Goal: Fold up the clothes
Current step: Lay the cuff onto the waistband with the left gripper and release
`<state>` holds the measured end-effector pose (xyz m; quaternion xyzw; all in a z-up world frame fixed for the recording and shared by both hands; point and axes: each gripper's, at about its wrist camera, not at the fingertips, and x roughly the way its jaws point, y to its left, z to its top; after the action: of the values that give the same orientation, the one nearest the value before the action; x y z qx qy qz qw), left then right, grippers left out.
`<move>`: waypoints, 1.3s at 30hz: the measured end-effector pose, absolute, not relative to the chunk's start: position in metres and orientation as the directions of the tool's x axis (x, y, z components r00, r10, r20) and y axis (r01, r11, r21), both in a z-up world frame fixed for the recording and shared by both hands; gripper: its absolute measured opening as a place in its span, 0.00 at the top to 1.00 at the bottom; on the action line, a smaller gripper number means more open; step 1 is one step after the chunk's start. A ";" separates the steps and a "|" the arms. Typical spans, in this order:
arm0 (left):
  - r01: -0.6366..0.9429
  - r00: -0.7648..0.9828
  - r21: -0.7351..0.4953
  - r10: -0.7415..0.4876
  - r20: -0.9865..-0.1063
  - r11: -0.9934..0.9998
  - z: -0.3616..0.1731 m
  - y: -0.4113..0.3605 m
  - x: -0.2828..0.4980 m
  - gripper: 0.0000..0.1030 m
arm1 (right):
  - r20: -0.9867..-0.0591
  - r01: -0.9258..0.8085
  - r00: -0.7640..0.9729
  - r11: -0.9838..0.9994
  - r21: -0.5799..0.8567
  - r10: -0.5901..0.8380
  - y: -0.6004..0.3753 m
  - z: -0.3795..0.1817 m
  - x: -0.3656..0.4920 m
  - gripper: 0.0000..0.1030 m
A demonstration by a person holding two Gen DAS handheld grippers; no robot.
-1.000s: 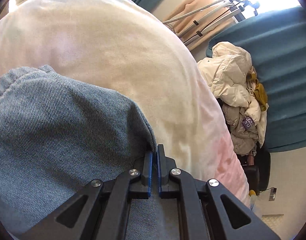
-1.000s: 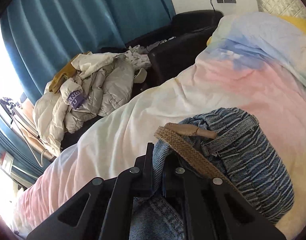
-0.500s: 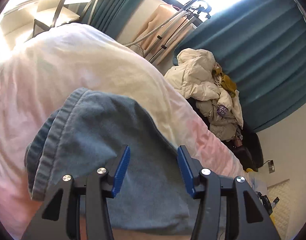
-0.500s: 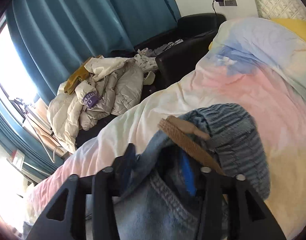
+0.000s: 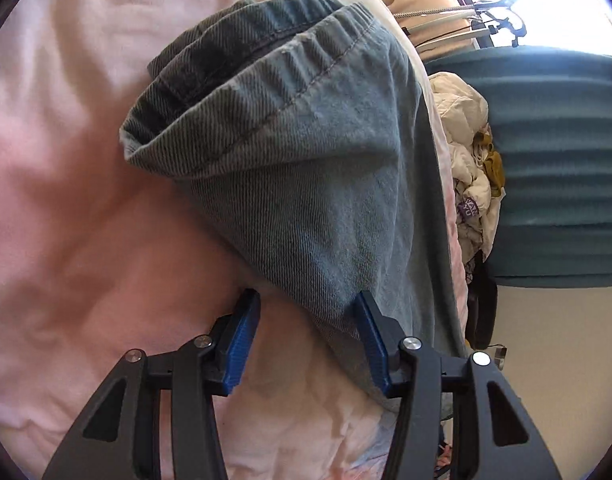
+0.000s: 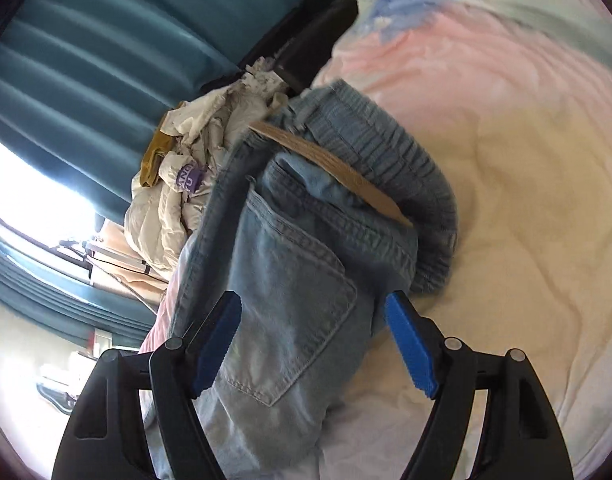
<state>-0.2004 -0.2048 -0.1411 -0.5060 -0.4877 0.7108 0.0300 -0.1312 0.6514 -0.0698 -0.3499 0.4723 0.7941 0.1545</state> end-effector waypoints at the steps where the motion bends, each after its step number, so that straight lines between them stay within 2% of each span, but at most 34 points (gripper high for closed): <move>1: 0.455 -0.486 -0.730 0.545 -0.683 -0.510 -0.145 -0.205 -0.202 0.51 | -0.707 -0.582 -0.700 -0.493 0.646 -0.100 0.651 -0.079 -0.133 0.26; 7: 0.449 -0.529 -0.775 0.567 -0.632 -0.445 -0.158 -0.204 -0.215 0.51 | -0.679 -0.565 -0.721 -0.453 0.690 -0.134 0.647 -0.119 -0.154 0.26; 12: 0.414 -0.589 -0.769 0.501 -0.635 -0.487 -0.145 -0.196 -0.227 0.52 | -0.676 -0.571 -0.735 -0.492 0.657 -0.049 0.638 -0.128 -0.168 0.24; 13: 0.413 -0.589 -0.749 0.476 -0.653 -0.518 -0.141 -0.192 -0.228 0.57 | -0.678 -0.570 -0.735 -0.525 0.632 -0.020 0.633 -0.123 -0.170 0.25; 14: 0.413 -0.591 -0.730 0.450 -0.669 -0.544 -0.138 -0.188 -0.229 0.65 | -0.679 -0.568 -0.734 -0.556 0.606 0.009 0.629 -0.119 -0.173 0.37; 15: 0.414 -0.598 -0.721 0.430 -0.676 -0.556 -0.135 -0.186 -0.229 0.70 | -0.681 -0.568 -0.731 -0.586 0.578 0.037 0.623 -0.114 -0.175 0.54; 16: 0.415 -0.607 -0.725 0.426 -0.671 -0.550 -0.134 -0.187 -0.228 0.78 | -0.686 -0.574 -0.725 -0.606 0.551 0.063 0.618 -0.107 -0.177 0.57; 17: 0.415 -0.616 -0.730 0.423 -0.665 -0.543 -0.132 -0.188 -0.226 0.84 | -0.690 -0.581 -0.720 -0.611 0.537 0.079 0.613 -0.101 -0.178 0.68; 18: 0.415 -0.622 -0.740 0.428 -0.655 -0.530 -0.130 -0.190 -0.225 0.86 | -0.691 -0.587 -0.717 -0.612 0.529 0.090 0.609 -0.095 -0.177 0.75; 20: 0.409 -0.632 -0.752 0.435 -0.642 -0.517 -0.124 -0.191 -0.218 0.90 | -0.692 -0.597 -0.713 -0.614 0.516 0.112 0.602 -0.081 -0.174 0.80; 31: 0.355 -0.680 -0.795 0.448 -0.580 -0.491 -0.074 -0.236 -0.152 0.91 | -0.647 -0.532 -0.758 -0.655 0.536 0.087 0.587 -0.019 -0.104 0.84; 36: 0.360 -0.676 -0.788 0.443 -0.589 -0.499 -0.065 -0.262 -0.113 0.91 | -0.655 -0.503 -0.755 -0.671 0.545 0.034 0.572 -0.016 -0.064 0.85; 39: 0.369 -0.635 -0.747 0.438 -0.637 -0.553 -0.071 -0.272 -0.099 0.91 | -0.666 -0.491 -0.746 -0.672 0.555 -0.004 0.563 -0.026 -0.033 0.85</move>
<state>-0.0995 -0.2720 -0.0713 -0.4269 -0.4724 0.7708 0.0223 -0.0328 0.5625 -0.0258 -0.3263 0.3792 0.8540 0.1428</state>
